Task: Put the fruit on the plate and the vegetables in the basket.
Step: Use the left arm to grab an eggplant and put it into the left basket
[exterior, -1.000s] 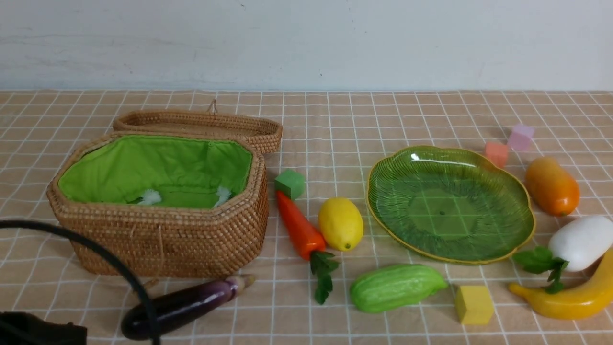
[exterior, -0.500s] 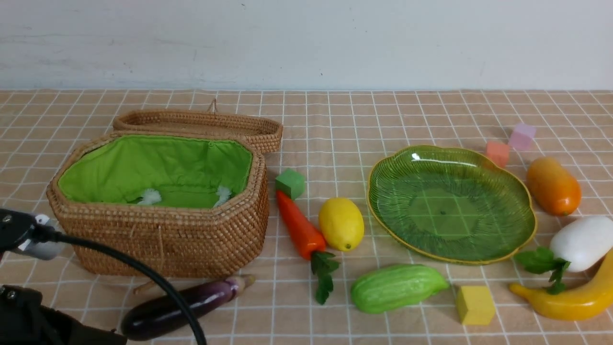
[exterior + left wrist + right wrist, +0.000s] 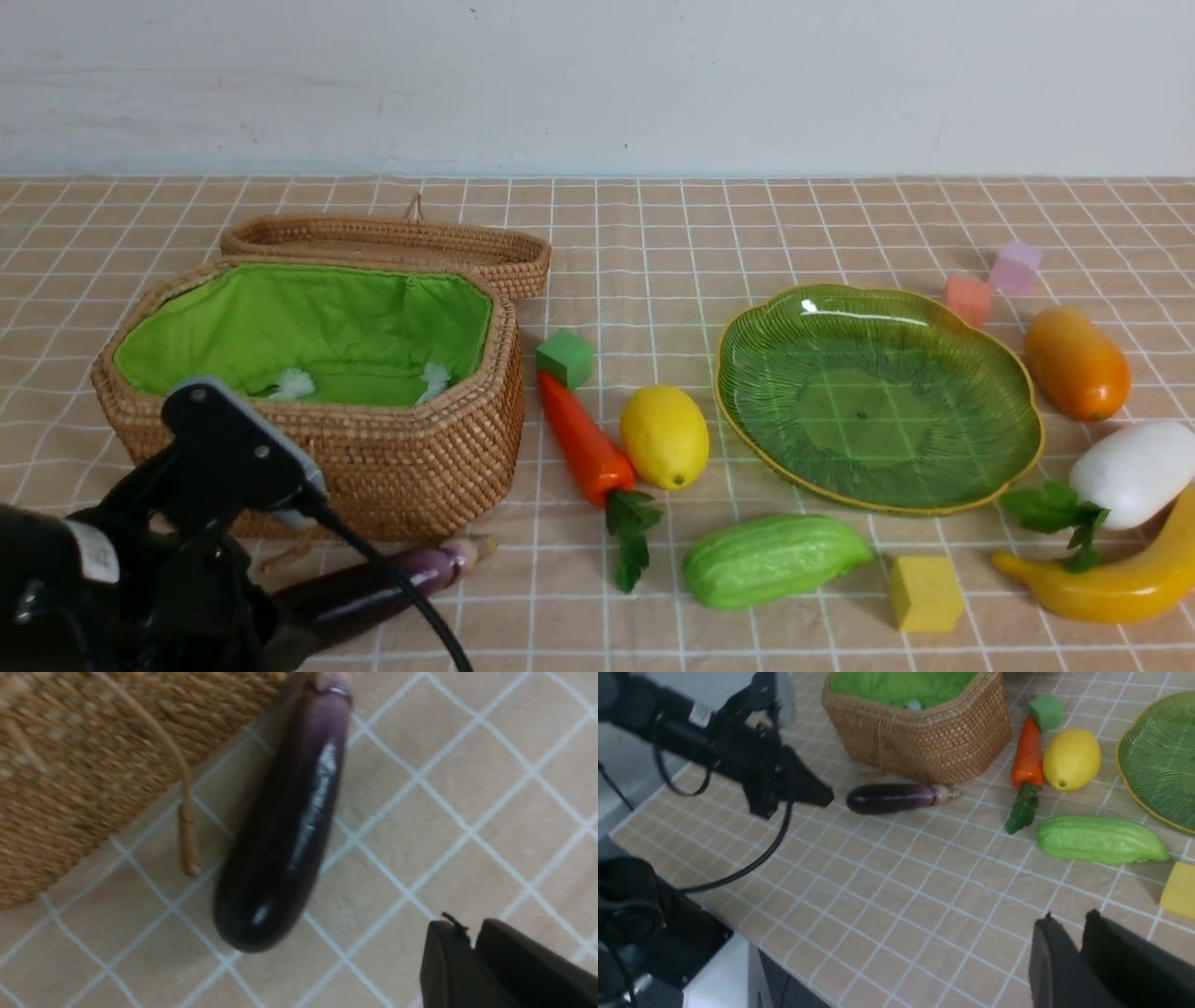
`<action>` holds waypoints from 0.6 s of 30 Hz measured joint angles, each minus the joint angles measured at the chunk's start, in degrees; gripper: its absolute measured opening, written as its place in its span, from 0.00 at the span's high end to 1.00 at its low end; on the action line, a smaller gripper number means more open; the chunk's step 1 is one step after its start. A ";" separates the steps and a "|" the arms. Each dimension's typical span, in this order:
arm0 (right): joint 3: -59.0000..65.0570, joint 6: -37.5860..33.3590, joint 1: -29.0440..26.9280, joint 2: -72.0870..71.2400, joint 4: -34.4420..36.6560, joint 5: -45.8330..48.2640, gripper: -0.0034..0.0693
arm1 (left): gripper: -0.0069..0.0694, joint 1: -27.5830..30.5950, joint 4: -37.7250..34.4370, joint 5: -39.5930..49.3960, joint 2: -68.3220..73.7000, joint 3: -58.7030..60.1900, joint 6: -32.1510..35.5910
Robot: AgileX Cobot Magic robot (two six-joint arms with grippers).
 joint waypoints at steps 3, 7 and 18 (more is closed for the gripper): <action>-0.57 -1.68 0.00 0.14 -0.41 1.06 0.79 | 0.53 0.00 3.74 -6.86 7.25 -0.12 0.00; -0.52 -1.91 0.00 0.14 -0.74 2.26 0.79 | 0.30 0.00 7.70 -14.37 14.13 -0.24 0.00; -0.52 -2.02 0.09 0.14 -0.47 2.86 0.79 | 0.38 -0.17 19.62 -23.35 26.62 -0.91 -0.01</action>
